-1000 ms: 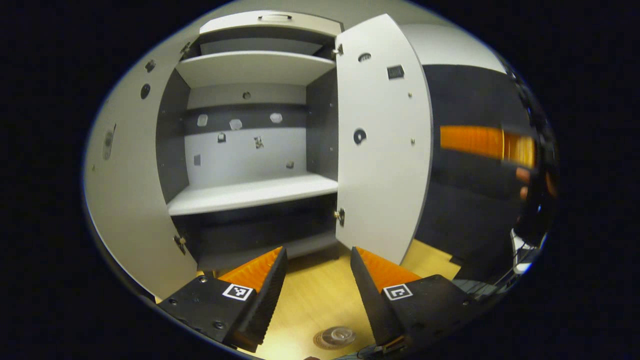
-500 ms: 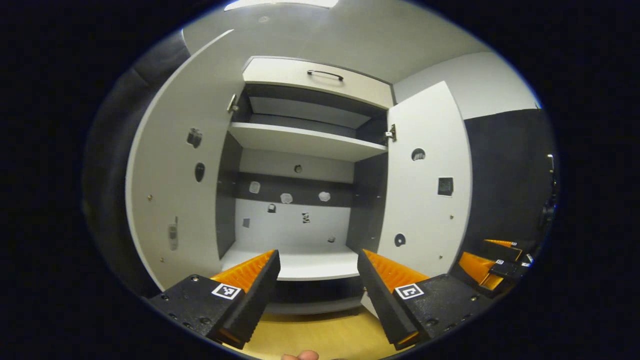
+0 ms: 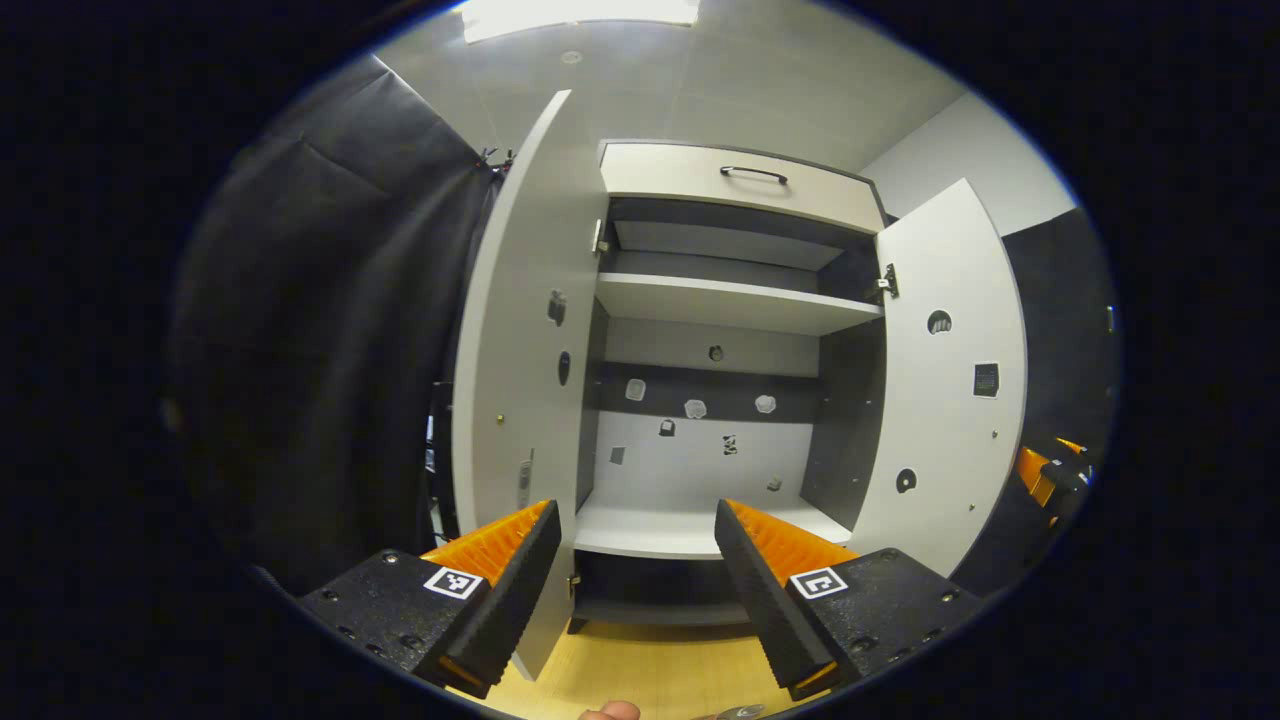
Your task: Grasp the bottle in the cabinet with the left hand and place it on the coaster, then close the right door with the right hand and the left door with the left hand.
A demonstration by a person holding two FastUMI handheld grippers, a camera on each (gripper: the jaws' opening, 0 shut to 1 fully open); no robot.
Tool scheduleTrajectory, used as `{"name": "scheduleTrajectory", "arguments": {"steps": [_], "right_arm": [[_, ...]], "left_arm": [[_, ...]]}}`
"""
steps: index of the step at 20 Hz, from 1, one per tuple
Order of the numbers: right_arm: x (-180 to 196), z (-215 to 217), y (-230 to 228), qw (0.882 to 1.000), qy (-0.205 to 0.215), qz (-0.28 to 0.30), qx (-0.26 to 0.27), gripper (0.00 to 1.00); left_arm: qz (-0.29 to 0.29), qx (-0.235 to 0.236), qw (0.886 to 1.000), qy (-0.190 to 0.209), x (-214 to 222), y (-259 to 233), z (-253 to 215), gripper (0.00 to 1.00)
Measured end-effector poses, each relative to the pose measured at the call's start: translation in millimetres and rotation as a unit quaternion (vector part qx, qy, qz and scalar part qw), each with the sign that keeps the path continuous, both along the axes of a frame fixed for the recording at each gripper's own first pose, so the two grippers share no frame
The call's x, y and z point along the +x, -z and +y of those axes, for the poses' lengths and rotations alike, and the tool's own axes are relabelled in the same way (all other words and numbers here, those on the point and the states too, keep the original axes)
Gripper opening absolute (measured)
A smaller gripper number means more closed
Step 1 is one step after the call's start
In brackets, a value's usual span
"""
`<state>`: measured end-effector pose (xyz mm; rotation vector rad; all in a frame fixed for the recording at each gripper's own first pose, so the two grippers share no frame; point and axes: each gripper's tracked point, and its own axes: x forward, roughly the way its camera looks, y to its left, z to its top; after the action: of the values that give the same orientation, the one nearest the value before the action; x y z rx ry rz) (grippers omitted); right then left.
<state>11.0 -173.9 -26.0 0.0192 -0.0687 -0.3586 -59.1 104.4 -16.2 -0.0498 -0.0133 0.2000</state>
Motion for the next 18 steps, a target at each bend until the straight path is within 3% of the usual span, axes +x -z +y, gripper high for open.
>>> {"name": "scheduleTrajectory", "arguments": {"steps": [5,8,14,18], "right_arm": [[10,8,0,1.000,-0.013,0.001,-0.005,0.94],[14,17,4,0.999,-0.041,0.006,0.026,0.96],[24,67,4,0.993,-0.104,0.003,0.046,0.94],[38,108,1,0.989,-0.145,0.000,0.037,0.94]], "left_arm": [[0.002,-0.009,0.999,-0.047,-15,4,33,0.96],[0.004,-0.016,0.998,-0.067,-19,7,48,0.96],[0.011,-0.033,0.998,-0.060,-15,18,42,0.96],[0.012,-0.019,0.998,-0.065,-15,18,44,0.96]]}}
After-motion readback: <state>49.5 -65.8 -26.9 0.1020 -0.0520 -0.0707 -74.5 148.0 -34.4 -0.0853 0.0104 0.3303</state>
